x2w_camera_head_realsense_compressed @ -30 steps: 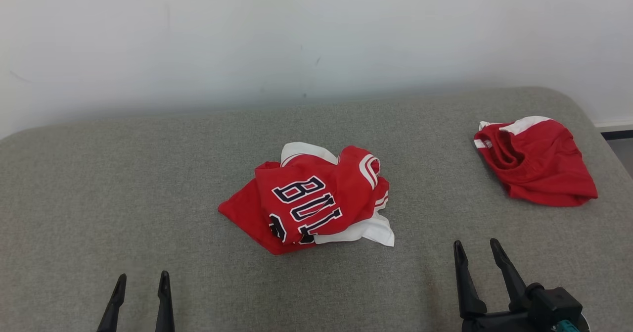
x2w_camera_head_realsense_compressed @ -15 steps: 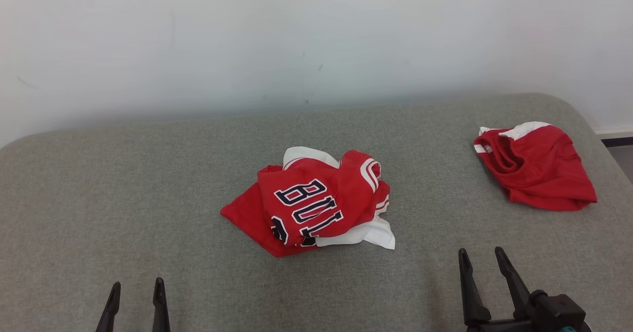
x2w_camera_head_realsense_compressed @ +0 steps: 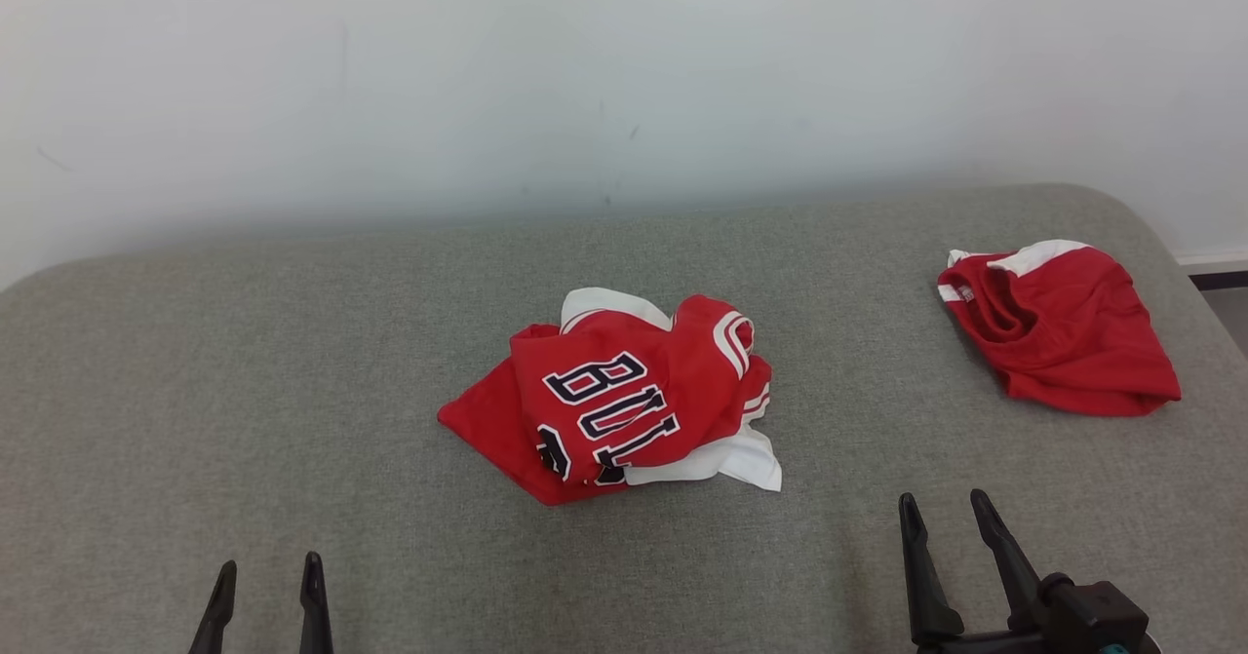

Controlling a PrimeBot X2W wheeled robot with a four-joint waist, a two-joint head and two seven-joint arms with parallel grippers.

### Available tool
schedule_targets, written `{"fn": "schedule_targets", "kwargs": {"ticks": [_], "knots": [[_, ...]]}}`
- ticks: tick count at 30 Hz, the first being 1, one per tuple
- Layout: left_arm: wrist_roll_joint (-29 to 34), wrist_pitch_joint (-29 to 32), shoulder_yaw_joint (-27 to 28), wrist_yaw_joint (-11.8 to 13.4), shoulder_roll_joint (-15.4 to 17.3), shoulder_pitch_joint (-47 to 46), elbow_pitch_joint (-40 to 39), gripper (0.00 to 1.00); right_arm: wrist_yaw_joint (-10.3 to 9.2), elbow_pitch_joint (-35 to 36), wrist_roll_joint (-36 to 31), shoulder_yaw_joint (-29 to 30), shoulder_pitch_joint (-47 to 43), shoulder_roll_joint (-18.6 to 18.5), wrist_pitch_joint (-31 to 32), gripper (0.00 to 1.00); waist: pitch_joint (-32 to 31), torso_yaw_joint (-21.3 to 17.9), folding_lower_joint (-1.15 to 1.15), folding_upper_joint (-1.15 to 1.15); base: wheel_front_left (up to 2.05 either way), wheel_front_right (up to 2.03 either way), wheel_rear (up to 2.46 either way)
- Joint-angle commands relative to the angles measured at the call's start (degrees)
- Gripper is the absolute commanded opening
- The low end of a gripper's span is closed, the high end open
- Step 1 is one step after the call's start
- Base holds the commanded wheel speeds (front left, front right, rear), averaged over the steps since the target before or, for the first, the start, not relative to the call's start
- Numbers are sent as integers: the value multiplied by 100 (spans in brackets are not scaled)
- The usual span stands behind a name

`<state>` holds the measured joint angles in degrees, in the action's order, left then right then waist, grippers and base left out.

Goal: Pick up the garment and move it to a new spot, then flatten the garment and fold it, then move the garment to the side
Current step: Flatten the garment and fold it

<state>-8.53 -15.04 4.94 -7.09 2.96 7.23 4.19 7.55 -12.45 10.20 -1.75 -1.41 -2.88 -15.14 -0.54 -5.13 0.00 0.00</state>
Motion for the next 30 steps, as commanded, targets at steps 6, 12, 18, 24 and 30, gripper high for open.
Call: {"fn": "schedule_targets", "kwargs": {"ticks": [6,12,18,24,30], "knots": [[22,-14,41,-30,-9,30,-11,100,-14,-31,4,-41,-41,0,-2,100,31,21,0,0,0,0,0],[-114,-14,-87,16,-8,-144,39,100,-14,-1007,-137,-543,920,-119,-2,100,145,183,0,0,0,0,0],[-185,-14,-577,-17,-7,-726,251,100,-14,-4904,234,-1332,3434,-349,1,100,744,990,0,0,0,0,0],[-218,-14,-529,-39,-6,-735,356,100,-14,-5233,483,-1624,3493,-276,2,0,663,965,0,0,0,0,0],[-293,-14,-514,-31,-6,-564,433,100,-14,-4654,891,-1766,3147,-297,-1,0,388,841,0,0,0,0,0]]}}
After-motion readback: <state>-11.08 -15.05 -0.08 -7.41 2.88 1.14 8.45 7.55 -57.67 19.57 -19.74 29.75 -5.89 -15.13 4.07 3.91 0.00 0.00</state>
